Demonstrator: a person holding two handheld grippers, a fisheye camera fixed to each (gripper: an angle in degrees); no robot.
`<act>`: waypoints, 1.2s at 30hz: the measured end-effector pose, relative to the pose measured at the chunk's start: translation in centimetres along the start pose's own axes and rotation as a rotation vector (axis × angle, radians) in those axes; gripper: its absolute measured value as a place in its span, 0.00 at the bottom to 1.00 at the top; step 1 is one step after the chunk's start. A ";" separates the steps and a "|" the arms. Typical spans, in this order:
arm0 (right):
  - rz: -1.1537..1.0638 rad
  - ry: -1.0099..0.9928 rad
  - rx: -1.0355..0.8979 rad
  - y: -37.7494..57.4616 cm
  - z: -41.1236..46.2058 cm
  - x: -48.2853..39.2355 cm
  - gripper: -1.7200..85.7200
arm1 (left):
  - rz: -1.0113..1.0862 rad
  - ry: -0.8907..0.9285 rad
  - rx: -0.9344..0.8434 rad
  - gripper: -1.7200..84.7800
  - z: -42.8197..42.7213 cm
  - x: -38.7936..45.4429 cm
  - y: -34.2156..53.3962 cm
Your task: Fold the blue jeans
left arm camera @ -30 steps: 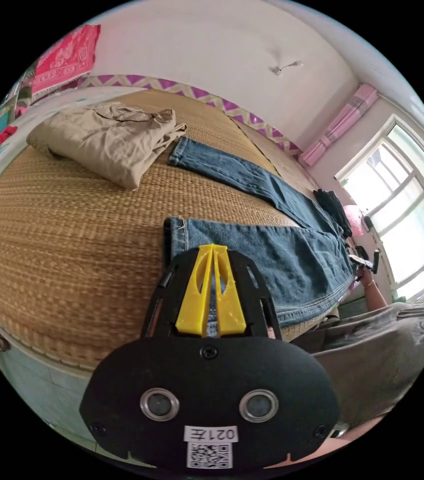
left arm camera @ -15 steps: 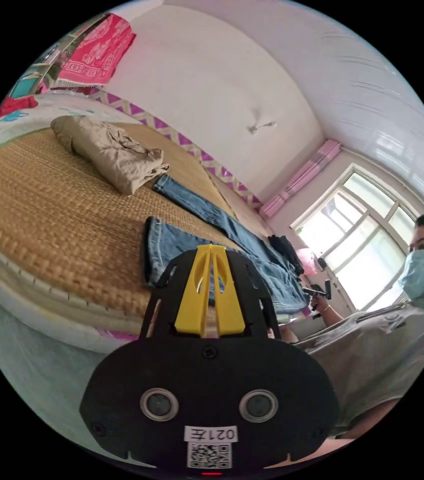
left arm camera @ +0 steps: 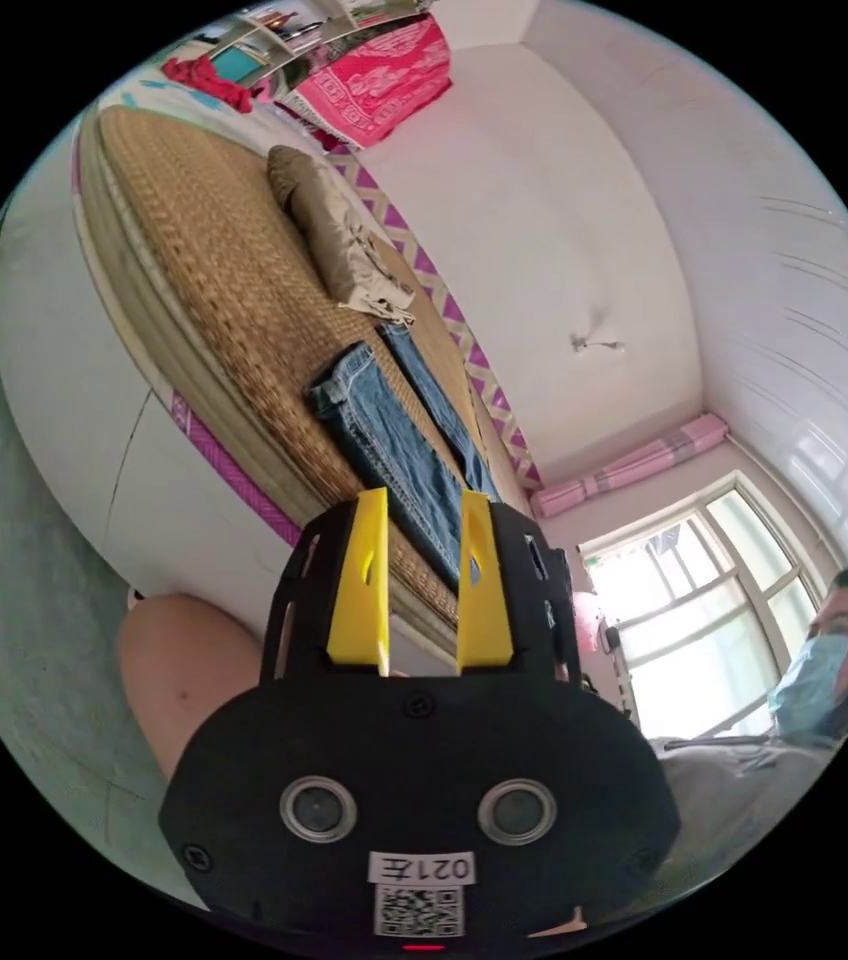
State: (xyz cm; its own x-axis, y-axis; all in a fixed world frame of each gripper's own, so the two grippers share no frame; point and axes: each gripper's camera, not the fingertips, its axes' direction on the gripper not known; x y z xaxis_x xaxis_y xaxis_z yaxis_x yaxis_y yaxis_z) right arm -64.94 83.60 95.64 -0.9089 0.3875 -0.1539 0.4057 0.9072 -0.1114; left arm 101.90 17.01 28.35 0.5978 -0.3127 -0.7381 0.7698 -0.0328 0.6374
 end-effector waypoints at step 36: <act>0.457 -0.376 -0.010 6.8 -0.6 9.8 0.02 | -0.226 -0.034 -0.076 0.02 5.0 -5.3 -2.6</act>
State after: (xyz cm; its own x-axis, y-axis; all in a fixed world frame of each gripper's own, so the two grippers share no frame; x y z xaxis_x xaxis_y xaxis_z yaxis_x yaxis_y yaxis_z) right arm -71.21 93.64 93.95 -0.5450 0.6563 -0.5218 0.7455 0.6641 0.0567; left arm 95.63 13.98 31.77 0.4014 -0.3377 -0.8514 0.8986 -0.0345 0.4373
